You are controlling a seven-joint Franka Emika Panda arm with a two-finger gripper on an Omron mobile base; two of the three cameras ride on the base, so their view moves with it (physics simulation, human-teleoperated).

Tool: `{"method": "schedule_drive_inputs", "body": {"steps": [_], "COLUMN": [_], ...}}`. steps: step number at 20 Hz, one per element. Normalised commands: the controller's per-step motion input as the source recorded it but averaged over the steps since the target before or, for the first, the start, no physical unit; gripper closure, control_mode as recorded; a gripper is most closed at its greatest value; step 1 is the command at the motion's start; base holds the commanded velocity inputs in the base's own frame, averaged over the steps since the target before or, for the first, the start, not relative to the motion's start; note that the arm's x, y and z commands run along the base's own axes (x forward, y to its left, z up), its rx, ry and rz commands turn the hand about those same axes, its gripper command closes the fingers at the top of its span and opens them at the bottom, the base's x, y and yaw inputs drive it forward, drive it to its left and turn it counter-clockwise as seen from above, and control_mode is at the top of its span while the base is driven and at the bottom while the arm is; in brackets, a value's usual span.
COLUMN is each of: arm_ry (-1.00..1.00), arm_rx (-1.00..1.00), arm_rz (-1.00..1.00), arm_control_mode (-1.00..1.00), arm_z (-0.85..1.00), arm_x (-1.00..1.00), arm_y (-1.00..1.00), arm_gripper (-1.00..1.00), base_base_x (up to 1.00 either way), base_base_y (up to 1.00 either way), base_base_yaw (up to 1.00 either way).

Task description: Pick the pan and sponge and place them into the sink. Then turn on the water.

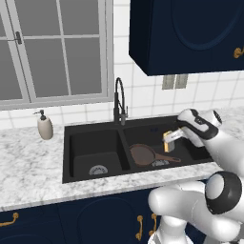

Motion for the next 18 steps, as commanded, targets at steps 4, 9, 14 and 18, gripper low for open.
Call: {"method": "schedule_drive_inputs", "body": {"steps": [4,9,14,18], "arm_ry": [0.12,0.11,0.08,0.09], "arm_rx": [0.04,0.04,0.05,0.04], "arm_rz": [-0.10,-0.07,-0.06,-0.07], "arm_control_mode": [-1.00,-1.00,-1.00,-1.00], "arm_z": [-0.40,-0.44,-0.41,-0.40], "arm_x": [0.30,0.27,0.15,0.23], "arm_y": [0.00,-0.01,-0.02,0.00], "arm_gripper": [1.00,1.00,1.00,1.00], "base_base_x": [0.00,0.00,0.00,0.00], "base_base_y": [0.00,0.00,0.00,0.00], "base_base_yaw": [0.00,0.00,0.00,0.00]}}
